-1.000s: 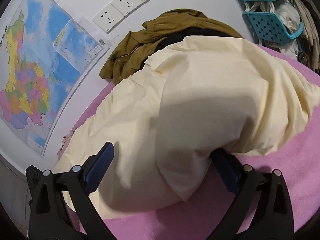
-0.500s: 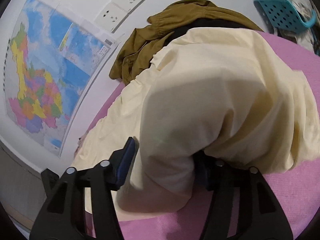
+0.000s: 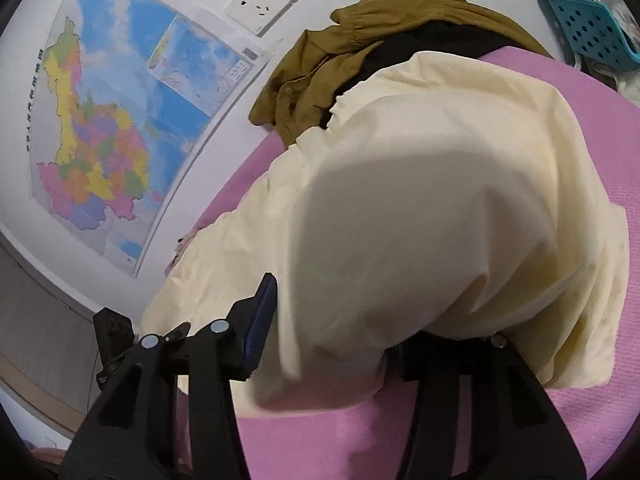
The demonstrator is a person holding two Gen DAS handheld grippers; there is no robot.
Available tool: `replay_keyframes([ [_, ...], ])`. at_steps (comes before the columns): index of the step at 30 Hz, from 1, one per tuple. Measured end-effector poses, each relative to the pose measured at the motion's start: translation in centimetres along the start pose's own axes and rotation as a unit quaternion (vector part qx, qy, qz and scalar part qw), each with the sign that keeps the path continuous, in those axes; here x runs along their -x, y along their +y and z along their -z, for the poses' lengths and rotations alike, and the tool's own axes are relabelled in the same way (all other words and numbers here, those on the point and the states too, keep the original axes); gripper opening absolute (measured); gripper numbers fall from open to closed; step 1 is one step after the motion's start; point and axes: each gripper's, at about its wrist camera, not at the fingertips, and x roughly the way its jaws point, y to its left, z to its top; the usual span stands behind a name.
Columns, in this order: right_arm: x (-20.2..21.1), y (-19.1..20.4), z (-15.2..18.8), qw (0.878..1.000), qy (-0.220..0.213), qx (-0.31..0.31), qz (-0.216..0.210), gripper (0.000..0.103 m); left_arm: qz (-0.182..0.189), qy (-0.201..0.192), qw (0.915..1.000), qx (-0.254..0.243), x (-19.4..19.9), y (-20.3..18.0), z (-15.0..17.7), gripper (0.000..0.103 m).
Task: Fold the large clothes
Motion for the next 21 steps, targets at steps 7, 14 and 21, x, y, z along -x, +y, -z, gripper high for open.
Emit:
replay_keyframes([
  [7,-0.7,0.8,-0.2,1.0,0.004,0.007,-0.001,0.071,0.076,0.028,0.9959,0.04,-0.2,1.8,-0.7,0.031],
  [14,-0.7,0.1,0.7,1.0,0.004,0.015,-0.016,0.07,0.0,-0.025,0.9966,-0.078,0.6,-1.3,0.5,0.031],
  [21,-0.8,0.2,0.9,0.999,0.007,0.033,-0.015,0.07,0.017,-0.034,0.9951,-0.092,0.8,-1.0,0.5,0.032],
])
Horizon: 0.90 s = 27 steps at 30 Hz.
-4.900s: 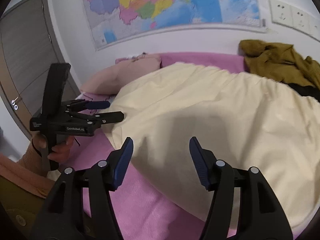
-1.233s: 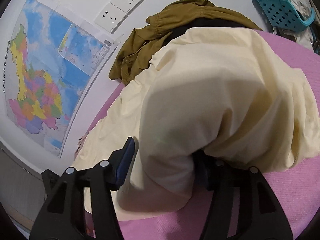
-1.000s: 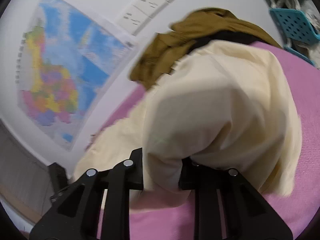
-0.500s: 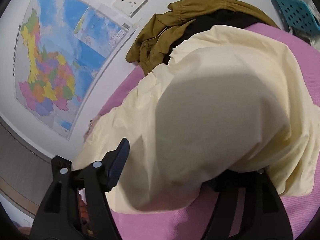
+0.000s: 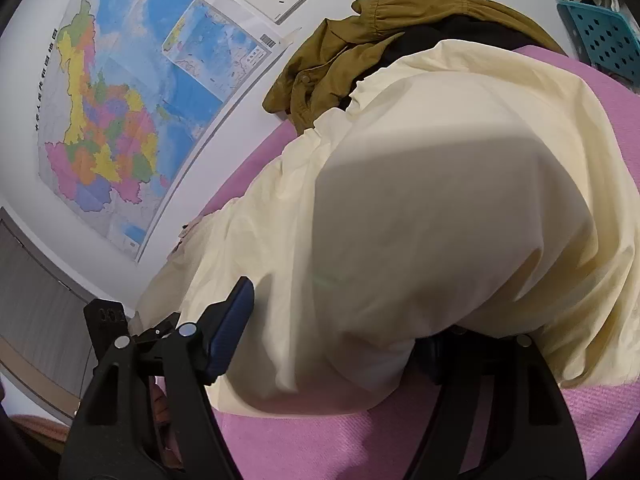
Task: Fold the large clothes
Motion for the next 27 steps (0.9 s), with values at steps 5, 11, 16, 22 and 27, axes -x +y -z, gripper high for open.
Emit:
replay_keyframes([
  [5,-0.2,-0.1,-0.1,1.0,0.002,0.004,-0.001,0.071,0.012,-0.001,0.9999,0.004,-0.1,0.2,-0.1,0.032],
  [11,-0.4,-0.2,-0.3,1.0,0.007,0.005,-0.005,0.071,0.018,-0.001,0.9998,0.008,0.1,0.6,0.1,0.032],
  [16,-0.4,-0.1,-0.3,1.0,0.01,0.005,-0.003,0.072,0.019,-0.005,0.9998,0.008,0.1,0.4,0.2,0.032],
  [22,-0.6,0.1,-0.4,1.0,0.009,-0.001,-0.003,0.075,0.028,0.008,0.9992,0.026,-0.3,0.9,0.1,0.046],
  [27,-1.1,0.3,-0.5,1.0,0.012,-0.001,0.009,0.065,0.018,0.032,0.9974,0.063,-1.3,2.1,-0.3,0.051],
])
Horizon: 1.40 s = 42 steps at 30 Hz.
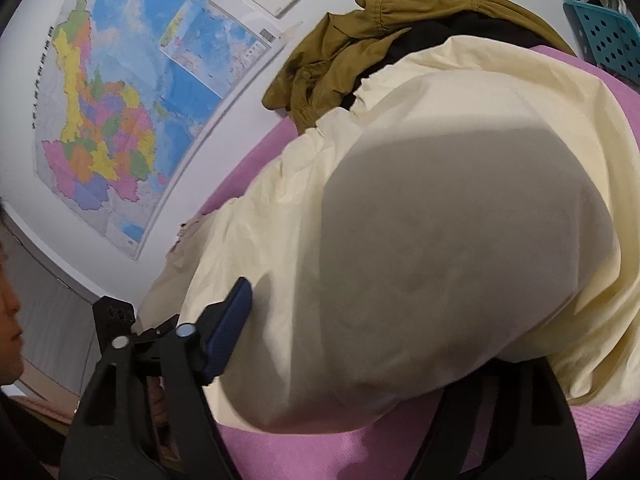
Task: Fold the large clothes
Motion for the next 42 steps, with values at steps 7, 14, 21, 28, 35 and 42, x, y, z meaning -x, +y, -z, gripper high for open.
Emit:
replay_keyframes([
  [7,0.5,-0.8,-0.9,0.999,-0.003,-0.038,-0.033,0.024,-0.024,-0.004,0.9996,-0.014,0.1,-1.2,-0.3,0.025],
  [14,2.6,4.2,-4.0,0.997,-0.028,0.011,-0.068,0.017,-0.017,-0.01,0.9994,-0.027,1.8,-2.8,-2.5,0.015],
  [21,4.6,11.0,-7.4,0.99,-0.048,0.091,-0.092,0.016,-0.014,-0.036,0.9977,-0.055,5.3,-4.7,-5.7,0.013],
  [28,4.6,18.6,-10.5,0.974,-0.076,0.16,-0.143,0.016,-0.032,-0.117,0.9887,-0.088,12.5,-5.7,-9.2,0.014],
  [35,-0.2,25.9,-12.0,0.954,-0.065,0.207,-0.206,0.016,-0.112,-0.191,0.9713,-0.087,19.7,-3.4,-12.2,0.014],
  [42,-9.2,32.5,-11.9,0.943,-0.018,0.229,-0.243,0.016,-0.215,-0.23,0.9476,-0.057,25.1,1.5,-13.7,0.013],
])
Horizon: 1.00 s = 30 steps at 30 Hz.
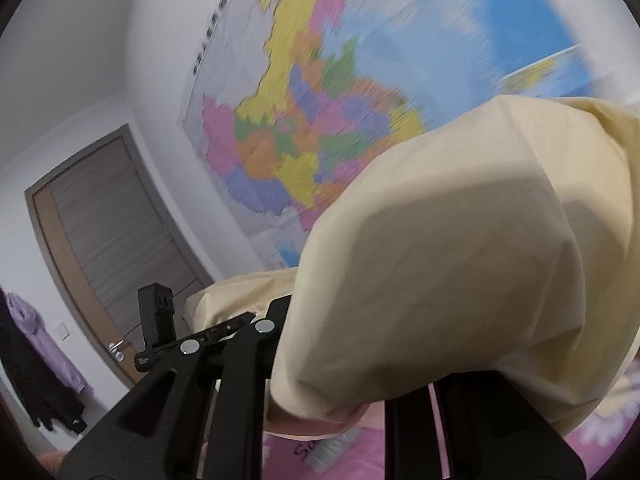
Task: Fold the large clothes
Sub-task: 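Carry the shirt bundle and lower it onto the folded beige garment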
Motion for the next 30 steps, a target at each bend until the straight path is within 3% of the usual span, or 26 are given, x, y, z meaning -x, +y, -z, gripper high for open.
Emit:
replay_keyframes([
  [5,-7.4,1.4,0.3,0.999,0.027,-0.001,-0.031,0.016,-0.061,-0.01,0.9977,0.025,0.7,6.2,-1.7,0.013],
  [12,-16.1,3.3,0.8,0.998,0.029,0.02,-0.05,0.016,-0.149,-0.012,0.9878,0.043,-1.9,12.9,-5.2,0.013],
  [16,-20.3,3.1,3.7,0.997,0.043,0.038,-0.045,0.016,-0.189,-0.02,0.9809,0.043,-4.1,16.6,-5.7,0.013],
  [22,-26.1,-0.6,13.0,0.984,0.173,-0.008,-0.026,0.017,-0.241,0.05,0.9644,0.097,-10.0,23.9,0.4,0.013],
  [24,-26.2,-1.7,15.1,0.981,0.191,-0.024,-0.026,0.02,-0.244,0.073,0.9577,0.133,-11.0,26.2,3.2,0.013],
  [27,-25.4,-2.6,15.9,0.976,0.208,-0.048,-0.031,0.027,-0.214,0.063,0.9582,0.179,-10.0,28.3,5.1,0.014],
  [30,-23.7,-2.8,15.7,0.973,0.223,-0.051,-0.025,0.039,-0.223,0.063,0.9598,0.159,-9.5,27.6,5.1,0.014],
])
